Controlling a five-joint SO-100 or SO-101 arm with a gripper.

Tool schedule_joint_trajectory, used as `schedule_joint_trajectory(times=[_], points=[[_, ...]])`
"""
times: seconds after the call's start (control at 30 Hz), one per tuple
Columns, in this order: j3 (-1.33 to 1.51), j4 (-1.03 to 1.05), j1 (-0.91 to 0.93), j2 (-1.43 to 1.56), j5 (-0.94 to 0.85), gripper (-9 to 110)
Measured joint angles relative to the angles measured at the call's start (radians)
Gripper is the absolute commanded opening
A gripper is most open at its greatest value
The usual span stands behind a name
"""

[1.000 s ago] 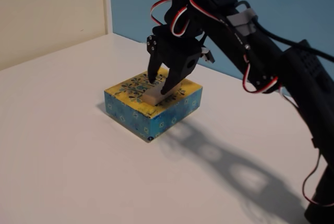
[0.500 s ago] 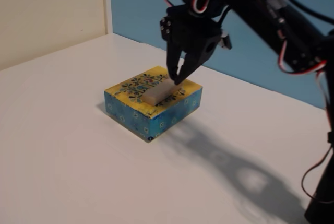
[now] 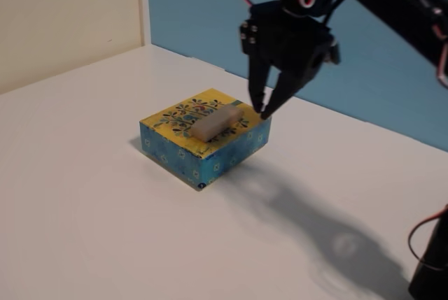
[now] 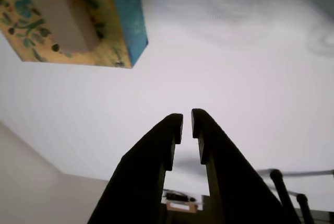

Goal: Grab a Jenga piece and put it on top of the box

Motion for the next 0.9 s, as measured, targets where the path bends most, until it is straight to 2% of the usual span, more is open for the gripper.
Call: schedule_joint_trajectory(times=[0.4, 0.9], points=[[0.578, -0.272, -0.006, 0.396, -0.032, 0], [1.077, -0.471, 0.02, 0.778, -0.072, 0]])
